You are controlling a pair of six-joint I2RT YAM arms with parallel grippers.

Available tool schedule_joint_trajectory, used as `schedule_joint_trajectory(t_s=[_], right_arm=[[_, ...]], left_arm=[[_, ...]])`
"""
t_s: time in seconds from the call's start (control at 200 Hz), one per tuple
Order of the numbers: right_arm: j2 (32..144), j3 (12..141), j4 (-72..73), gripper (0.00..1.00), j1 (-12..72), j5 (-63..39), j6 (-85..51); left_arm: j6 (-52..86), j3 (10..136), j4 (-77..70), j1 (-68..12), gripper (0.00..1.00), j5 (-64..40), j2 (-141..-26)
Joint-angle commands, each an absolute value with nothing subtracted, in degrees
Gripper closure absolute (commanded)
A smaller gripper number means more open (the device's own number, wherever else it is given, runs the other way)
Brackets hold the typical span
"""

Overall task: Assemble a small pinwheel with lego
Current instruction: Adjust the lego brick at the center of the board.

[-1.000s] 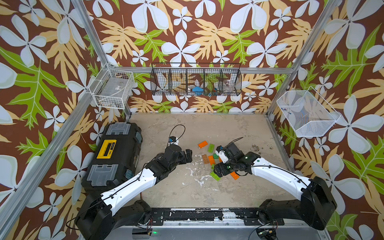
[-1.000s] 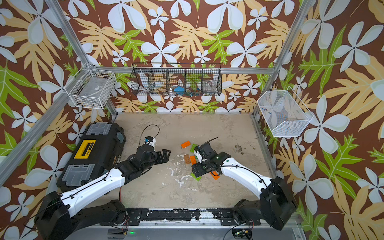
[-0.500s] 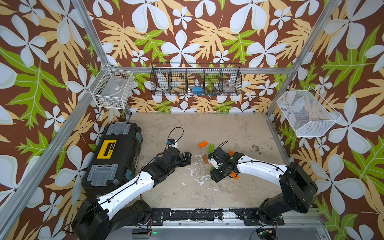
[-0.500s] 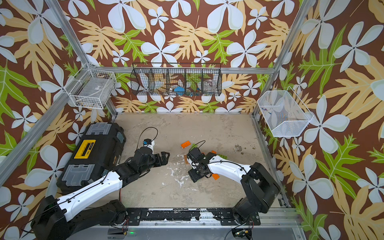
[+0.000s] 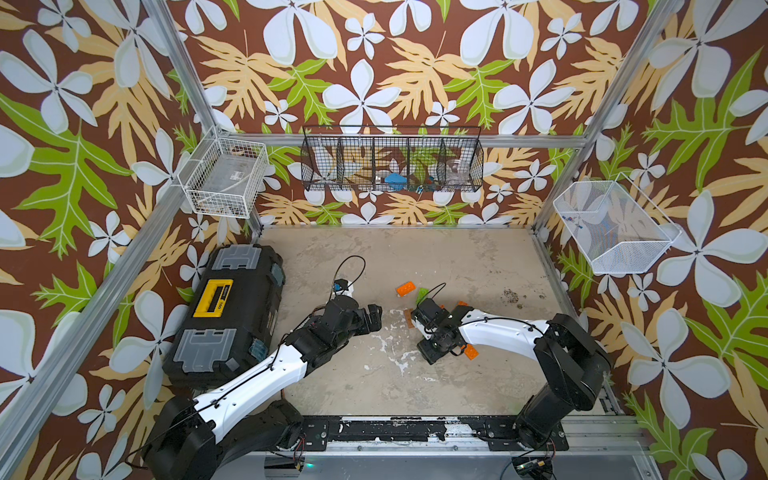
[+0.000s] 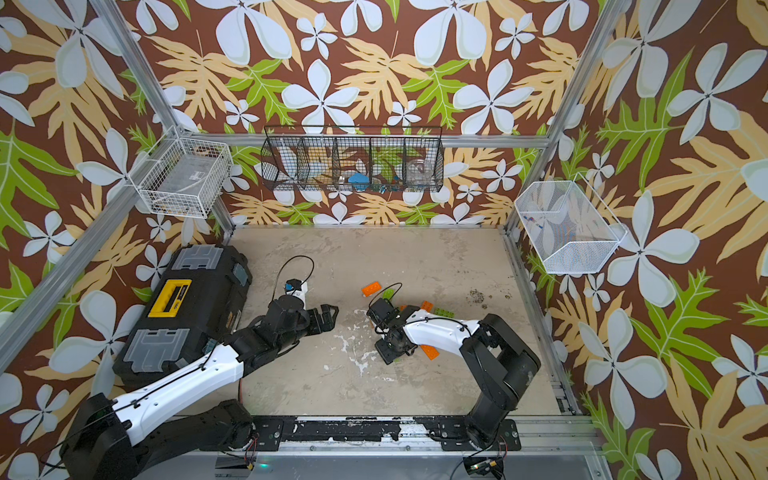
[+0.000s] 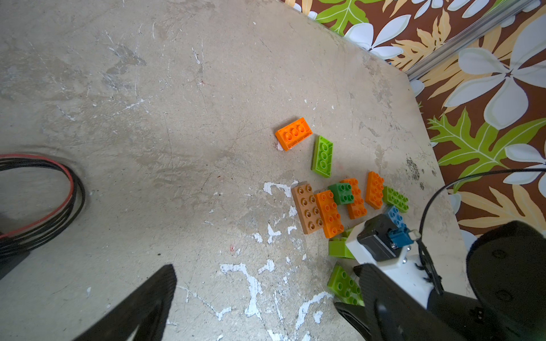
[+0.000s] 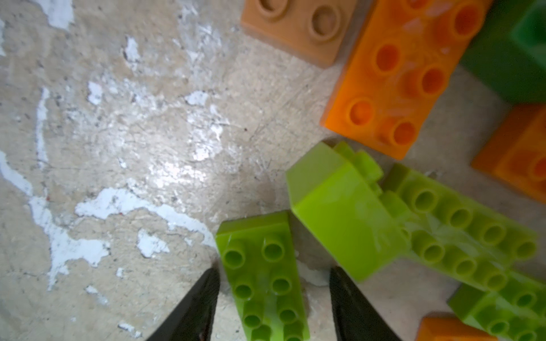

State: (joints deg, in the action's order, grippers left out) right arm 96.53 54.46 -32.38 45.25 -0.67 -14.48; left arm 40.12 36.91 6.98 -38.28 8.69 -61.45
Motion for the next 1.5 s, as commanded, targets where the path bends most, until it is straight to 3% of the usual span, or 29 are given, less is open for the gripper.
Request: schedule_joint_trajectory(t_s=[0.0, 0.616, 1.346, 1.496], right_arm=[[97.76, 54.48, -32.17, 0.43, 45.65, 0.87, -14.58], [99.49, 54.25, -34.09, 0.70, 49.04, 2.99, -20.94], [103.66, 60.05, -34.01, 0.69, 57.17, 1.37, -36.69], [102.69, 60.07, -33.74, 0.61, 57.35, 1.23, -37.38]], left_arm=[[39.90, 36.91, 6.81, -38.15, 0.00, 8.67, -61.70], [40.69, 36.93, 7.60, -38.06, 0.00, 9.44, -61.90], [42.63, 36.36, 14.28, -36.61, 0.00, 15.50, -56.69], [42.98, 35.68, 14.59, -36.39, 0.00, 15.60, -55.43]])
